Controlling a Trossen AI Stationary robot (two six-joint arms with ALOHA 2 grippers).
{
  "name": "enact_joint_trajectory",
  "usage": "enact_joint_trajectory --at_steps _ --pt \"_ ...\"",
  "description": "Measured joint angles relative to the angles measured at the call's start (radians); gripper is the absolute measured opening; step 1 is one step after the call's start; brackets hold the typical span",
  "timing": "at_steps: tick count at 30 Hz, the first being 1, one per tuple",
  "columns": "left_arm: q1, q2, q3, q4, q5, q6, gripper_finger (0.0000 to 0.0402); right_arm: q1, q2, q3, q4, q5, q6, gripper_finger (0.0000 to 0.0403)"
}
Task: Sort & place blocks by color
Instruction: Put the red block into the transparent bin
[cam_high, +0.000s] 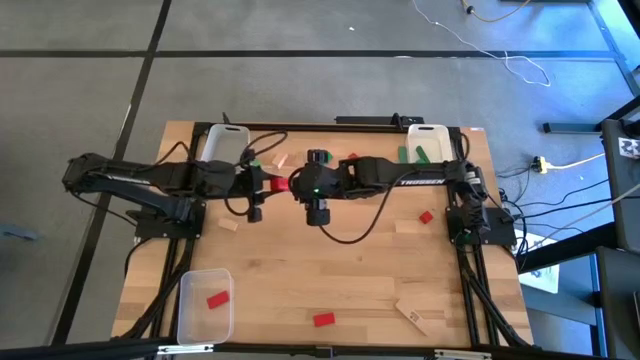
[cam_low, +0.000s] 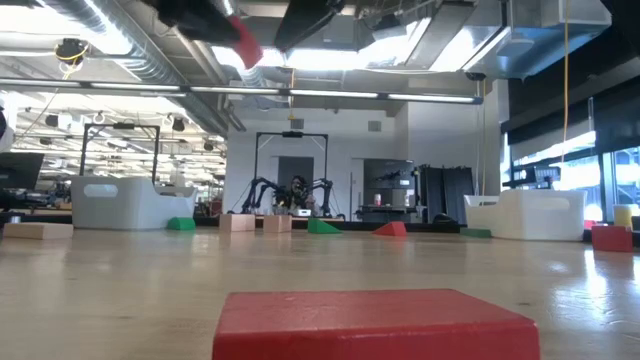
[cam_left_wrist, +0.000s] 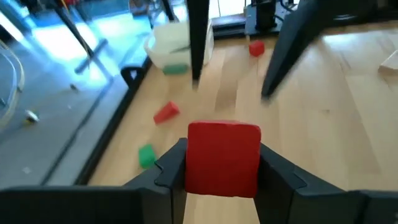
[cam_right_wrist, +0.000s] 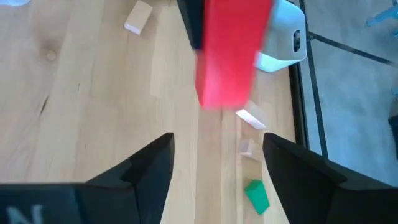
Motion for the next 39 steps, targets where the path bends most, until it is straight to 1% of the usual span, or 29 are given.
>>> enact_joint_trajectory --at_steps 3,8,12,15,19,22,25,27,29,33,36,39 --pt "-0.004 -0.043 0.000 -0.109 0.044 -0.052 0.0124 0.000 -0.031 0.000 -0.041 -0.002 0.000 0.0244" --pt "-0.019 -0.135 0.000 -0.263 0.234 -0.226 0.0124 -0.002 -0.078 0.000 -0.133 -0.020 0.036 0.0243" --pt "-0.062 -0.163 0.000 -0.443 0.363 -0.408 0.0124 -0.009 -0.113 0.000 -0.203 -0.044 0.080 0.0243" --pt "-0.115 -0.164 0.000 -0.595 0.427 -0.541 0.0124 -0.016 -0.127 0.000 -0.246 -0.125 0.099 0.0243" --pt "-0.196 -0.148 0.000 -0.706 0.518 -0.695 0.0124 -0.030 -0.136 0.000 -0.296 -0.268 0.102 0.0244" --pt "-0.271 -0.133 0.000 -0.739 0.577 -0.808 0.0124 -0.037 -0.135 0.000 -0.320 -0.380 0.101 0.0244" --pt "-0.365 -0.098 0.000 -0.757 0.633 -0.914 0.0124 -0.038 -0.135 0.000 -0.325 -0.436 0.100 0.0244" --pt "-0.430 -0.069 0.000 -0.752 0.670 -0.979 0.0124 -0.038 -0.135 0.000 -0.325 -0.438 0.098 0.0244" --pt "-0.496 -0.037 0.000 -0.731 0.682 -1.045 0.0124 -0.038 -0.135 0.000 -0.325 -0.438 0.096 0.0244" --pt "-0.620 0.044 0.000 -0.608 0.680 -1.120 0.0124 -0.039 -0.135 0.000 -0.325 -0.438 0.092 0.0244" --pt "-0.685 0.128 0.000 -0.534 0.667 -1.156 0.0124 -0.039 -0.135 0.000 -0.325 -0.438 0.094 0.0244" --pt "-0.729 0.221 0.000 -0.517 0.666 -1.194 0.0124 -0.039 -0.135 0.000 -0.325 -0.437 0.095 0.0244"
